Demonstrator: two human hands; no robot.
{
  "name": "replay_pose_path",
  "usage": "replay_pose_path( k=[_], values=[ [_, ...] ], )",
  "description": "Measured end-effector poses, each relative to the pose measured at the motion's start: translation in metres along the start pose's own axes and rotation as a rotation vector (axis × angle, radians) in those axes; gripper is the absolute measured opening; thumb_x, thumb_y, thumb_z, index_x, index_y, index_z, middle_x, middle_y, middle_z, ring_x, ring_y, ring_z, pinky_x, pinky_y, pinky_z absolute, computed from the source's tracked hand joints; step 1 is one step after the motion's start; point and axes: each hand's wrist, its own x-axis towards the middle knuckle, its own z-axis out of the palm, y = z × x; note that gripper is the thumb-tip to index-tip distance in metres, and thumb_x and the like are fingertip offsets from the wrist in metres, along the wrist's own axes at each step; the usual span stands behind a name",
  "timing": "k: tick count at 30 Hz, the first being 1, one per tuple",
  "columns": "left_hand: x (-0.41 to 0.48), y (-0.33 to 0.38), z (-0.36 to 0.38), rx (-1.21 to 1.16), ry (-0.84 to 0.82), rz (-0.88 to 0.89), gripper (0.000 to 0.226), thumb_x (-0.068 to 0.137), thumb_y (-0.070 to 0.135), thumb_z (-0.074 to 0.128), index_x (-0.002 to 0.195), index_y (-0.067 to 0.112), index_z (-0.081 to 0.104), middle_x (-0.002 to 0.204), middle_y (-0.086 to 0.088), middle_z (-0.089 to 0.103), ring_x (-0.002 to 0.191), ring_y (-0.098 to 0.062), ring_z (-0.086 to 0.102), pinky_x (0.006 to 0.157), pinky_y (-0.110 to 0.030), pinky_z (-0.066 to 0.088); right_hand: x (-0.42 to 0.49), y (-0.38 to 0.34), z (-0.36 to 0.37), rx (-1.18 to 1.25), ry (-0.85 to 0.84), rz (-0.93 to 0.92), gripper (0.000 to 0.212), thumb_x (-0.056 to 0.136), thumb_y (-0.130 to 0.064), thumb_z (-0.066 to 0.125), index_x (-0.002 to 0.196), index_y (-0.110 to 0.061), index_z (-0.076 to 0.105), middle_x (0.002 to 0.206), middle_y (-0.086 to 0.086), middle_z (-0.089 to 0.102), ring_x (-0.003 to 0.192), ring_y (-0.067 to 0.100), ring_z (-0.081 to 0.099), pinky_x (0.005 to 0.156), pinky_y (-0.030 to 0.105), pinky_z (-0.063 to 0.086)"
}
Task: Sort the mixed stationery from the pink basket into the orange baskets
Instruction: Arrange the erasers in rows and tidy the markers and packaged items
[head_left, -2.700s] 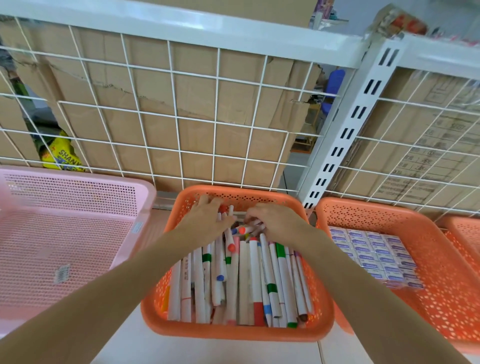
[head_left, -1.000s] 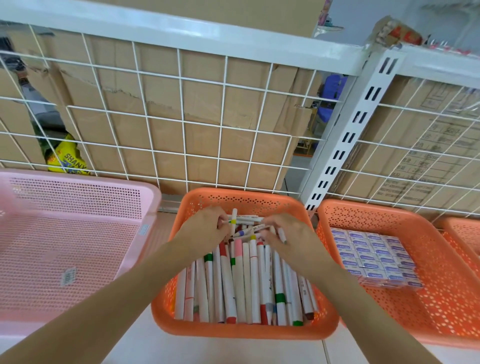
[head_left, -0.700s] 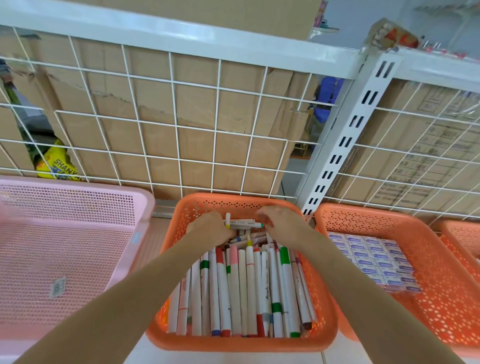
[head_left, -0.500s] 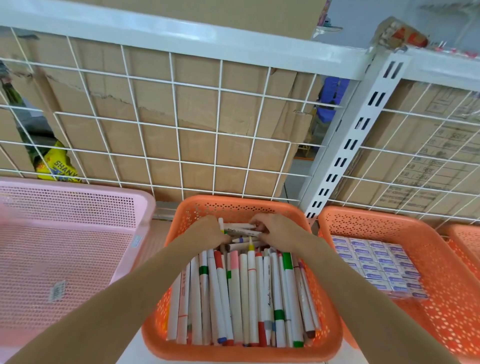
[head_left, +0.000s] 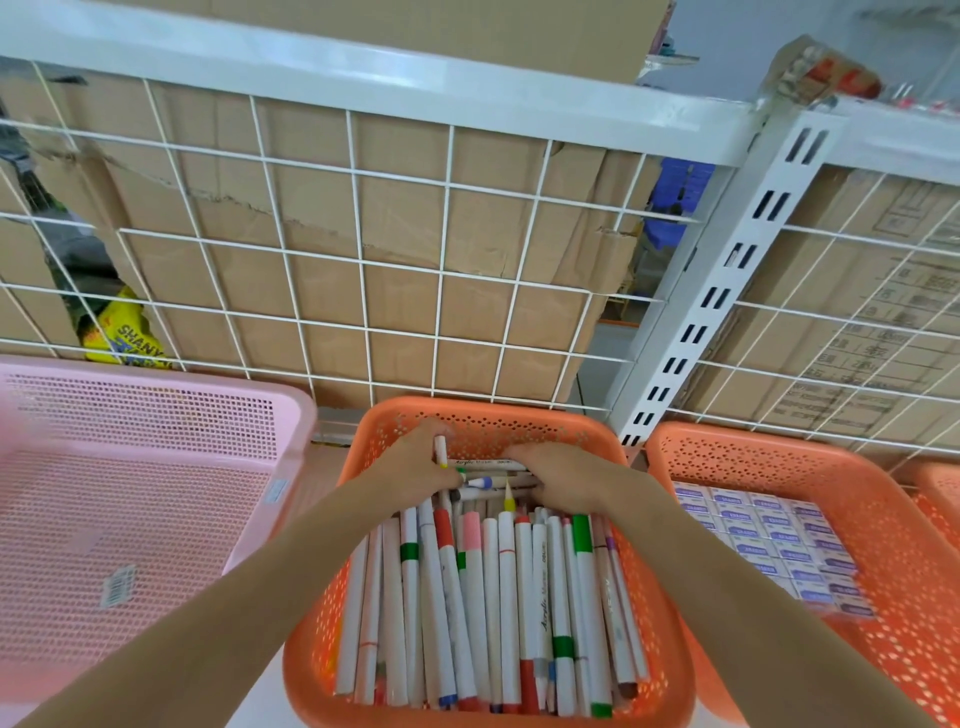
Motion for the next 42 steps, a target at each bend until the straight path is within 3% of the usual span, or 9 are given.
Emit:
replay_pose_path(
  k=[5,10,13,17,22,27,32,37,42],
  values=[
    [-0.009,0.005,0.0,0.165,-0.023,0.095,0.018,0.095,0.018,0.049,0.109,0.011,0.058,0.07,0.005,0.049,0.056,-0.007,0.045,0.047,-0.01,0.032,-0.003,-0.001,-0.002,0.066,0.014,-0.012,0.041,0.082,-0.005,0.06,0.12,-0.015,0.05,0.11,0.006,0.058,0.089,0.016,0.048,0.065,0.027,0.032],
    [-0.021,0.002,0.003,0.216,-0.058,0.109,0.04,0.101,0.026,0.034,0.07,0.01,0.052,0.065,-0.003,0.048,0.061,-0.013,0.045,0.051,-0.011,0.032,-0.004,-0.001,0.0,0.107,0.025,-0.026,0.033,0.083,-0.001,0.056,0.114,-0.009,0.049,0.094,0.004,0.05,0.081,0.017,0.045,0.052,0.017,0.028],
    [-0.028,0.007,0.004,0.219,-0.048,0.097,0.049,0.102,0.031,0.027,0.094,0.008,0.069,0.086,-0.009,0.064,0.076,-0.017,0.055,0.063,-0.011,0.036,-0.004,0.001,0.0,0.177,0.092,-0.05,0.036,0.081,0.003,0.054,0.114,-0.012,0.053,0.098,0.002,0.055,0.085,0.014,0.048,0.056,0.016,0.032],
    [-0.026,0.015,-0.005,0.125,0.197,0.103,0.037,0.101,0.025,0.034,0.113,0.003,0.061,0.112,-0.011,0.062,0.104,-0.025,0.055,0.085,-0.026,0.038,-0.006,0.004,0.0,0.281,0.183,-0.062,0.042,0.085,0.001,0.057,0.123,-0.018,0.054,0.112,-0.001,0.061,0.093,0.013,0.057,0.075,0.023,0.046],
    [-0.01,0.019,-0.009,0.163,0.104,0.038,0.035,0.1,0.01,0.033,0.131,0.007,0.049,0.133,-0.014,0.051,0.117,-0.032,0.051,0.073,-0.024,0.036,-0.011,0.006,-0.002,0.291,0.268,-0.009,0.05,0.086,0.001,0.056,0.13,-0.021,0.051,0.126,0.0,0.058,0.111,0.015,0.055,0.095,0.027,0.044],
    [0.0,0.008,-0.006,0.376,0.03,0.003,0.033,0.095,0.011,0.046,0.127,0.007,0.054,0.131,-0.011,0.052,0.118,-0.026,0.051,0.088,-0.027,0.04,-0.015,0.007,-0.009,0.244,0.374,-0.006,0.039,0.086,0.004,0.05,0.119,-0.015,0.061,0.101,-0.003,0.06,0.094,0.014,0.053,0.071,0.016,0.034],
    [-0.001,0.013,-0.003,0.717,0.037,0.02,0.027,0.097,0.018,0.047,0.12,0.008,0.056,0.116,-0.01,0.062,0.104,-0.023,0.061,0.088,-0.027,0.047,-0.023,0.01,-0.013,0.326,0.453,-0.045,0.014,0.09,-0.002,0.052,0.098,-0.01,0.061,0.081,0.001,0.057,0.076,0.015,0.052,0.063,0.026,0.034],
    [0.005,0.005,0.001,0.568,-0.005,-0.042,0.021,0.094,0.013,0.049,0.111,0.007,0.059,0.105,-0.011,0.063,0.093,-0.025,0.061,0.082,-0.03,0.049,-0.036,-0.003,-0.024,0.332,0.478,-0.121,0.021,0.093,-0.002,0.049,0.089,-0.022,0.052,0.072,-0.009,0.045,0.066,0.002,0.042,0.058,0.02,0.031],
    [-0.005,0.013,-0.007,0.574,-0.095,0.068,0.014,0.098,0.015,0.04,0.1,0.007,0.052,0.072,-0.005,0.052,0.053,-0.012,0.043,0.045,-0.018,0.036,-0.049,-0.002,-0.024,0.153,0.488,-0.239,0.023,0.09,0.003,0.052,0.107,-0.006,0.065,0.096,0.005,0.06,0.087,0.013,0.052,0.073,0.022,0.038]
  ],
)
